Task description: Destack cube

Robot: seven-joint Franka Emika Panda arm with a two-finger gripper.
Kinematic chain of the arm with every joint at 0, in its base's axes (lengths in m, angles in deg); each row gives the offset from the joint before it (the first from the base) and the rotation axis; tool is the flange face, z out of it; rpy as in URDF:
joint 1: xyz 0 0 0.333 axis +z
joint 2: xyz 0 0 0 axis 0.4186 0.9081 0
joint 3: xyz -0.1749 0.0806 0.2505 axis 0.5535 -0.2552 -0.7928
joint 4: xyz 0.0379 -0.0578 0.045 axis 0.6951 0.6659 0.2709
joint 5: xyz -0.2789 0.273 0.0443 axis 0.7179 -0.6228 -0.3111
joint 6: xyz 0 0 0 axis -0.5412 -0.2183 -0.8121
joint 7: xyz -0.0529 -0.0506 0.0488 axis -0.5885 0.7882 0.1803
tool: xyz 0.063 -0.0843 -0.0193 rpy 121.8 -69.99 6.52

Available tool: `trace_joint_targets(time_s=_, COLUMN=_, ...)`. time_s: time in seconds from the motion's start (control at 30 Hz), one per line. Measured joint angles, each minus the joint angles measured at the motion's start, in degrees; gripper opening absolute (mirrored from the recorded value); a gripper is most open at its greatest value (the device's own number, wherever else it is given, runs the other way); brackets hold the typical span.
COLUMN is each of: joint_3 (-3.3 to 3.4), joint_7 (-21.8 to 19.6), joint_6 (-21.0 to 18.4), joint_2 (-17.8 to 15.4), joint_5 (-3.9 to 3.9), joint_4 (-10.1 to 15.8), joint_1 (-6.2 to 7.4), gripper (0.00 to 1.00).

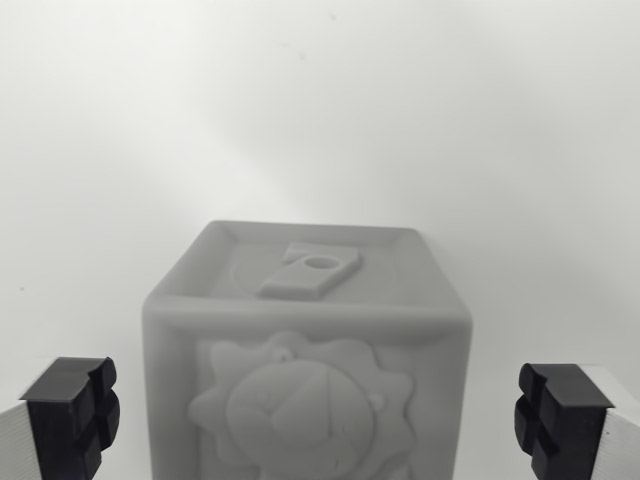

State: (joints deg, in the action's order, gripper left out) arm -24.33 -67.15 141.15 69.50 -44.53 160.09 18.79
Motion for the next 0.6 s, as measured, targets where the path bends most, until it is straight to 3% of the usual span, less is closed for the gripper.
trace_joint_targets(time_s=0.6, joint_3=0.56, joint_7=-0.14, joint_6=-6.52, joint_2=-8.39, joint_5=0.29, joint_4=1.7, joint_1=0.43, gripper=1.0)
